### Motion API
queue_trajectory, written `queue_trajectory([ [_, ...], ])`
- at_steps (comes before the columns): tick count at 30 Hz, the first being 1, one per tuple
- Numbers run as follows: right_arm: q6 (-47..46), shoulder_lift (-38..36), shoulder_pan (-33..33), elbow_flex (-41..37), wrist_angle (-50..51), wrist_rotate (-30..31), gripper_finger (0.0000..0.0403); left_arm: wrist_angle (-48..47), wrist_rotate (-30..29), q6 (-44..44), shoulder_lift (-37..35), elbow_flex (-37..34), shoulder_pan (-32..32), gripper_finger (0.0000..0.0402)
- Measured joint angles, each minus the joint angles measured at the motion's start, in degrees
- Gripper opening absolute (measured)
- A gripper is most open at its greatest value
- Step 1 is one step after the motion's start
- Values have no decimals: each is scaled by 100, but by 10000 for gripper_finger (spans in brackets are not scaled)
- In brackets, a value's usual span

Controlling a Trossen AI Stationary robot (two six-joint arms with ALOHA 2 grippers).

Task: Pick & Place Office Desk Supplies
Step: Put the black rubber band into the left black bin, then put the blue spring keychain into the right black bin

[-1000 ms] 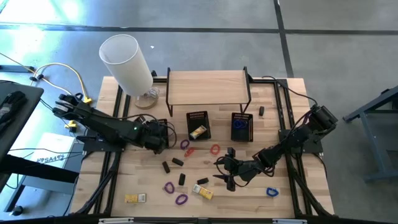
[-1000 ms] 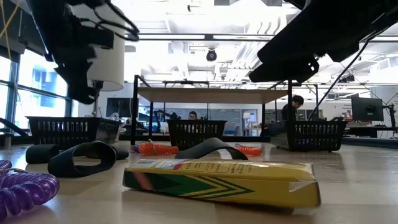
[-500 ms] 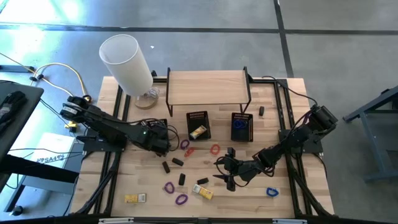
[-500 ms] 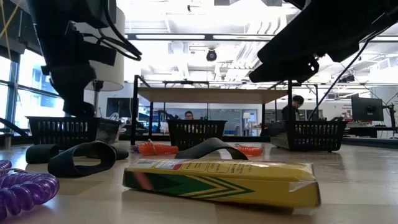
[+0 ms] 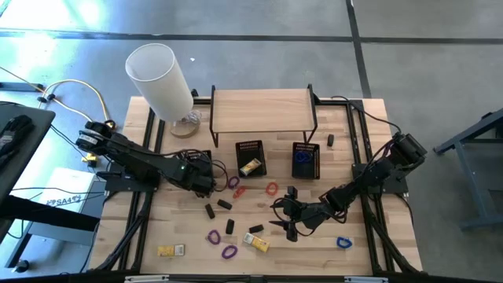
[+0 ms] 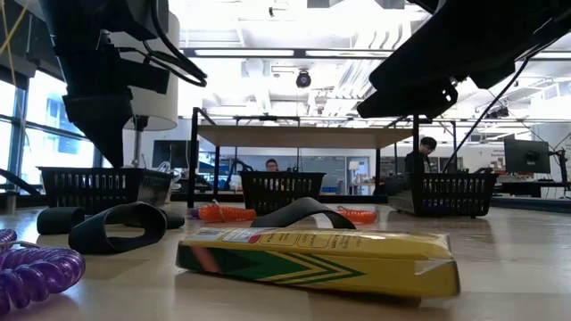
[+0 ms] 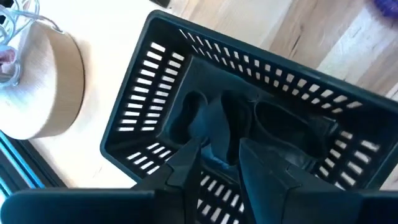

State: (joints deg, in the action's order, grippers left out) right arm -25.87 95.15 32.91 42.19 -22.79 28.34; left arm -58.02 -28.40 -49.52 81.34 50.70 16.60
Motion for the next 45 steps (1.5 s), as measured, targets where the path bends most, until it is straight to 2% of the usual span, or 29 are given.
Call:
queue_trajectory([
  [5, 0, 0, 0, 0, -2, 4, 243, -8, 42, -27, -3, 15, 6, 103],
  [10, 1, -59, -44, -2, 71, -125, 243, -189, 602, 233, -185, 274, 28, 103],
  [16, -267, -699, 3, 166, 19, -2004, 243, -139, 991, 168, -404, 334, 251, 104],
  [19, -732, -1071, 146, 391, 624, -2849, 242, -64, 1058, 166, -404, 334, 402, 104],
  [23, -1845, -1318, 405, 792, 1577, -3423, 233, 262, 1069, 162, -404, 334, 616, 104],
  [27, -3394, -1318, 671, 994, 2412, -3906, 217, 676, 1068, 197, -403, 334, 794, 104],
  [38, -7286, -1311, 1408, 1003, 4142, -3654, 186, 1250, 1034, 494, -400, 334, 922, 104],
  [42, -8382, -1311, 1691, 1003, 4722, -3337, 179, 1253, 1033, 494, -400, 328, 922, 104],
  [45, -8851, -1309, 1834, 1003, 5337, -3330, 165, 1273, 1033, 494, -398, 328, 922, 104],
])
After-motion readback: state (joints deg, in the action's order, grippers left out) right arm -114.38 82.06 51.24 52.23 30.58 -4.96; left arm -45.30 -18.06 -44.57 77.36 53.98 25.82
